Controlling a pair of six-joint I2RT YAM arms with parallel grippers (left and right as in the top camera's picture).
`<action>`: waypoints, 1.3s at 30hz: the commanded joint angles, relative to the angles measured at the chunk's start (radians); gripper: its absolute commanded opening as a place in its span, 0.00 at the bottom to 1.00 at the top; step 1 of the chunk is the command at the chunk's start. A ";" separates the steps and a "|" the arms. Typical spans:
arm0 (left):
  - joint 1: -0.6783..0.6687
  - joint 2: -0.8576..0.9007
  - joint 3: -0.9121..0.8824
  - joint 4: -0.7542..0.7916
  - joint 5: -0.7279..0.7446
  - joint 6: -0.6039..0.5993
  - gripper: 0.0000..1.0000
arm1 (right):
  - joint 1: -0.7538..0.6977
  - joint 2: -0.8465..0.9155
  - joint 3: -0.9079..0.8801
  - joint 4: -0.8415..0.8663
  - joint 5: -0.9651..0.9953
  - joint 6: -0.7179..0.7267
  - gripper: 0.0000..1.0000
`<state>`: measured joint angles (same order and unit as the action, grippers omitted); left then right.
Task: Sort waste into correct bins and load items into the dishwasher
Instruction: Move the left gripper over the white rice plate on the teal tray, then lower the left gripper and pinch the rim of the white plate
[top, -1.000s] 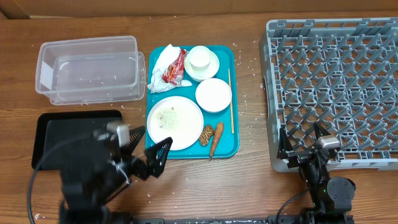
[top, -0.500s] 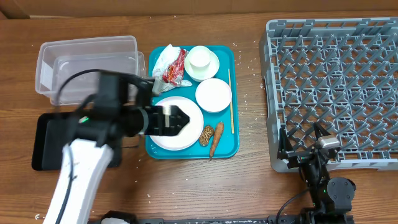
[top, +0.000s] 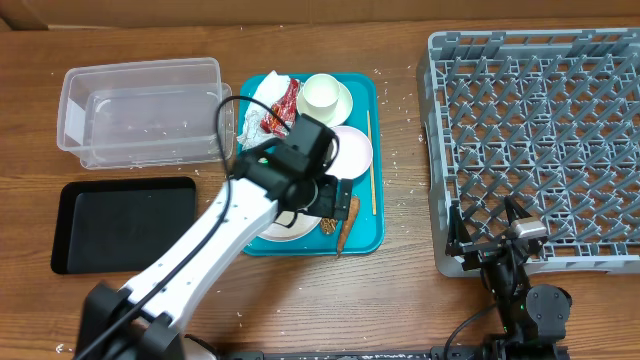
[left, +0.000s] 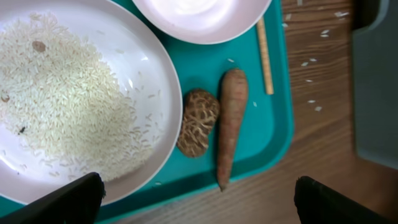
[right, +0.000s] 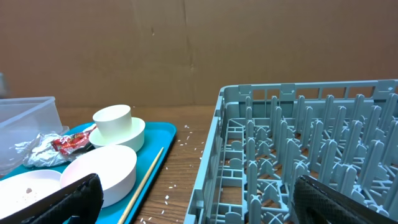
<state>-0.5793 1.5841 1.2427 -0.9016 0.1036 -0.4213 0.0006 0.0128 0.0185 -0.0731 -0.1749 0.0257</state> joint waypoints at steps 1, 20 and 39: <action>-0.027 0.072 0.022 0.031 -0.147 -0.045 1.00 | -0.003 -0.010 -0.010 0.004 0.010 0.003 1.00; -0.077 0.254 0.023 0.207 -0.344 -0.058 1.00 | -0.003 -0.010 -0.010 0.004 0.010 0.003 1.00; -0.074 0.260 0.022 0.146 -0.320 -0.080 1.00 | -0.003 -0.010 -0.010 0.004 0.010 0.003 1.00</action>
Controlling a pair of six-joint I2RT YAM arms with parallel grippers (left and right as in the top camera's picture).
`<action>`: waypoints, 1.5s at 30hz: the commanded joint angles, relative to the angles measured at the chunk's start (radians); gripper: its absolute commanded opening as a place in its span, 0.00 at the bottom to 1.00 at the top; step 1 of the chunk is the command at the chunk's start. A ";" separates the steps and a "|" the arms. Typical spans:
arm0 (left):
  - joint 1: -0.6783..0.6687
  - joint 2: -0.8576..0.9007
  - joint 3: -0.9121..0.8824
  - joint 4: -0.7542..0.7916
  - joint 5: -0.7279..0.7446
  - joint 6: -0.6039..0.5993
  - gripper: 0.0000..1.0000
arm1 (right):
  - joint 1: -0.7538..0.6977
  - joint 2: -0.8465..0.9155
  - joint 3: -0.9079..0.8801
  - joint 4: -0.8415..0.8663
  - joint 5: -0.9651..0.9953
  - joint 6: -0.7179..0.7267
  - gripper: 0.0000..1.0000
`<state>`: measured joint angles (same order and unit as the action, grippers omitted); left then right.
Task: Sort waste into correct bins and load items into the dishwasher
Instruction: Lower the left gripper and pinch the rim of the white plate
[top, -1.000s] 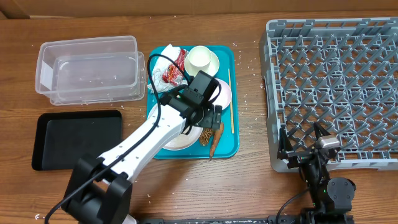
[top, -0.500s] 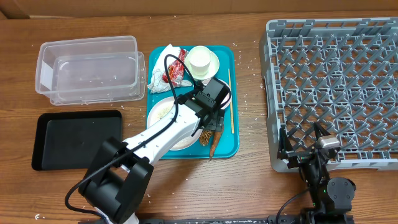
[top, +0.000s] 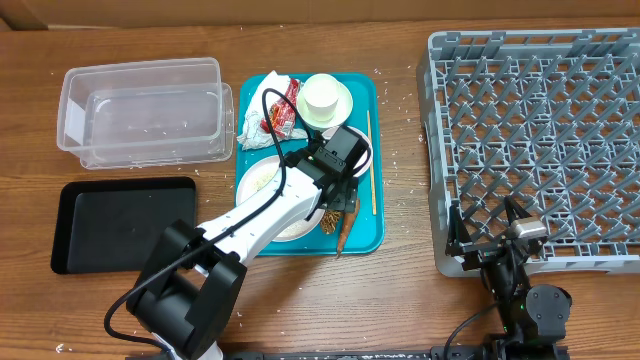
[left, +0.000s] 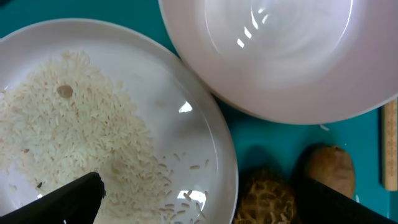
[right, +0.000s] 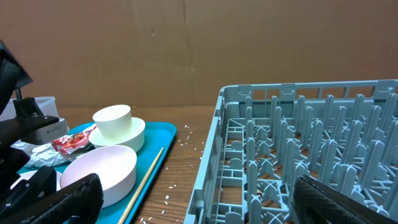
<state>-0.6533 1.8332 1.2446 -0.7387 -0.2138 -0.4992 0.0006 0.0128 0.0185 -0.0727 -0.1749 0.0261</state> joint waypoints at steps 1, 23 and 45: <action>0.000 0.011 0.018 -0.022 -0.003 -0.002 1.00 | -0.003 -0.010 -0.010 0.003 0.010 0.003 1.00; 0.005 0.014 -0.034 0.043 -0.007 0.032 0.81 | -0.003 -0.010 -0.010 0.003 0.010 0.003 1.00; 0.005 0.063 -0.035 0.037 -0.010 0.031 0.53 | -0.003 -0.010 -0.010 0.003 0.010 0.003 1.00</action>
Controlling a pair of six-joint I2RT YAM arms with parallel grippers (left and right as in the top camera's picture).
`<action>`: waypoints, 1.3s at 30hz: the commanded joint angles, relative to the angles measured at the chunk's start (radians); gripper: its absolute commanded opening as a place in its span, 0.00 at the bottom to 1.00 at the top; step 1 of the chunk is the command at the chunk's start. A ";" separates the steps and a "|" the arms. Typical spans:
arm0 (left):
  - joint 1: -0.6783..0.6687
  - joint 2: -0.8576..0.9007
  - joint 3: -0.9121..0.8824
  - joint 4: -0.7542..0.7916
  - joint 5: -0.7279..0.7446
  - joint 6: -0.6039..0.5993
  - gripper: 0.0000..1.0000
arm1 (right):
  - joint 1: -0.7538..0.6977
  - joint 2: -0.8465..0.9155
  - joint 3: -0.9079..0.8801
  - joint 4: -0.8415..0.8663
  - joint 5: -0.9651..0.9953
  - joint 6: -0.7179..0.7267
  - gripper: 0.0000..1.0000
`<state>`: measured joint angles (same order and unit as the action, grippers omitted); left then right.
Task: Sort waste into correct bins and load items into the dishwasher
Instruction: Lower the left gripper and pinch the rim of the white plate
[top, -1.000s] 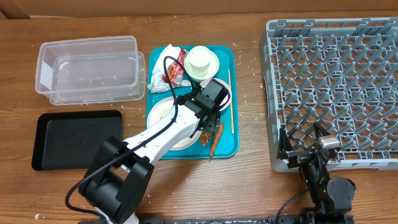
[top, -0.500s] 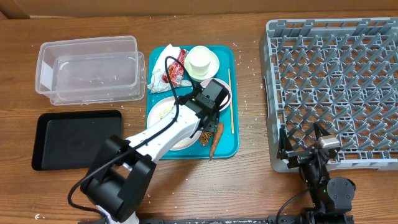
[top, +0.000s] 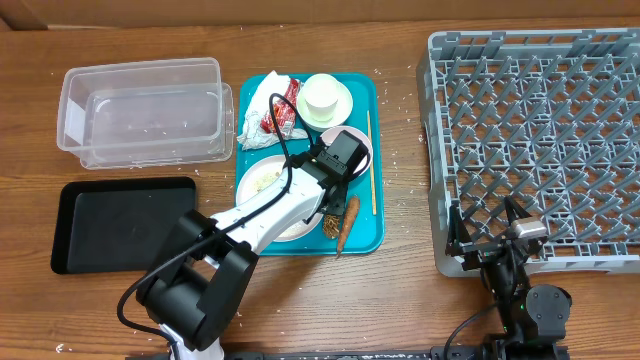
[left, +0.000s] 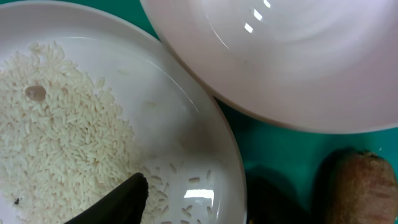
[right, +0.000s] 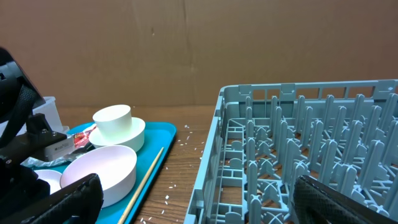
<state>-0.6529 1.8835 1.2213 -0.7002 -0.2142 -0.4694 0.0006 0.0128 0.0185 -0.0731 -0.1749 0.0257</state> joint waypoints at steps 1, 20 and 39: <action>0.005 0.013 -0.011 -0.002 -0.010 0.002 0.50 | -0.003 -0.010 -0.010 0.004 0.010 0.003 1.00; 0.004 0.013 -0.011 -0.012 -0.005 0.003 0.28 | -0.003 -0.010 -0.010 0.004 0.010 0.003 1.00; 0.004 0.013 0.027 -0.051 0.005 0.013 0.04 | -0.003 -0.010 -0.010 0.004 0.010 0.003 1.00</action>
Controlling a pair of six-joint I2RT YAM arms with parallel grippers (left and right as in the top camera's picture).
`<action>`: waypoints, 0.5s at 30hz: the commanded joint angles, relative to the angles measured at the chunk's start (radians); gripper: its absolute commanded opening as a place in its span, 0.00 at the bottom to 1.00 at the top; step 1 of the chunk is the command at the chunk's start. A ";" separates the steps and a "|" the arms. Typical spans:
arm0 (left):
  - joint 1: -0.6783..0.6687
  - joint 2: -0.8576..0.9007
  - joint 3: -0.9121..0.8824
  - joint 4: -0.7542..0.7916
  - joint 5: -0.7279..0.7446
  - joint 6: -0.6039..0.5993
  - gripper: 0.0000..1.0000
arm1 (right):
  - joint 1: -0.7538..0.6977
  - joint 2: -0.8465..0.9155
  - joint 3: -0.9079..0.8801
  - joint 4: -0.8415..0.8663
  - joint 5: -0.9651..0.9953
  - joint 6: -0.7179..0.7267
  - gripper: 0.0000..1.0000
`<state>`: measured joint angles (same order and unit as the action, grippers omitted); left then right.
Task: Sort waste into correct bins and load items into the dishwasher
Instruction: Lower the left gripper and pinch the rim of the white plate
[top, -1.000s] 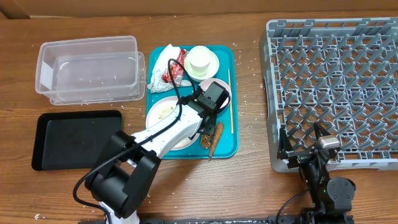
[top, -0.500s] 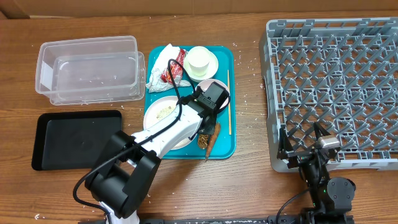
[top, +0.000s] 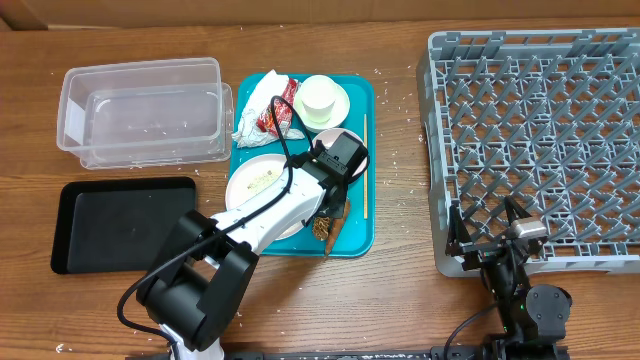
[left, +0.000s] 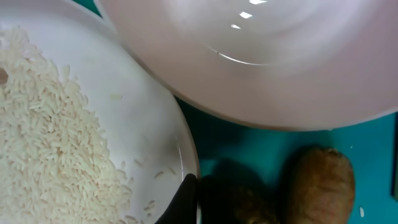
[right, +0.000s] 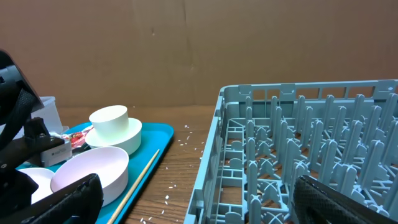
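Note:
A white plate of rice (left: 74, 124) lies on the teal tray (top: 355, 235), with a pink bowl (left: 261, 56) just behind it. My left gripper (left: 198, 190) is shut on the plate's right rim, one dark finger (left: 183, 202) inside the rim and the other hidden below it. A brown mushroom (left: 242, 205) and a carrot (left: 320, 186) lie right beside that rim. In the overhead view my left gripper (top: 327, 192) covers most of the bowl. My right gripper (right: 199, 199) stands open at the front edge of the grey dish rack (top: 540, 140), nothing between its fingers.
A cup on a saucer (top: 323, 97), a crumpled wrapper (top: 265, 110) and a chopstick (top: 364, 170) also lie on the tray. A clear plastic bin (top: 145, 110) and a black tray (top: 125, 225) sit to the left. Rice grains are scattered on the wood.
My left gripper's finger was over the rice inside the plate; now it grips the plate's right rim. The tray with everything on it has shifted slightly left. The right arm is unmoved.
My left gripper hung open above the tray's front, over plate, mushroom and carrot. It then sat lower and closer over the plate and bowl, then lower again with a finger inside the plate. Now it is shut on the rim and the tray has slid left.

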<state>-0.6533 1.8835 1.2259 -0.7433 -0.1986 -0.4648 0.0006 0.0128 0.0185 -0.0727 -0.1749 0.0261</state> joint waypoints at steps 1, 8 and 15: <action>0.005 0.013 0.024 -0.011 -0.011 0.008 0.04 | -0.003 -0.010 -0.010 0.003 0.010 0.003 1.00; 0.004 0.012 0.075 -0.066 -0.011 0.008 0.04 | -0.003 -0.010 -0.010 0.003 0.010 0.003 1.00; 0.004 0.012 0.179 -0.178 -0.014 -0.017 0.04 | -0.003 -0.010 -0.010 0.003 0.010 0.003 1.00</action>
<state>-0.6533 1.8835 1.3502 -0.9009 -0.1982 -0.4683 0.0006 0.0128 0.0185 -0.0723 -0.1745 0.0261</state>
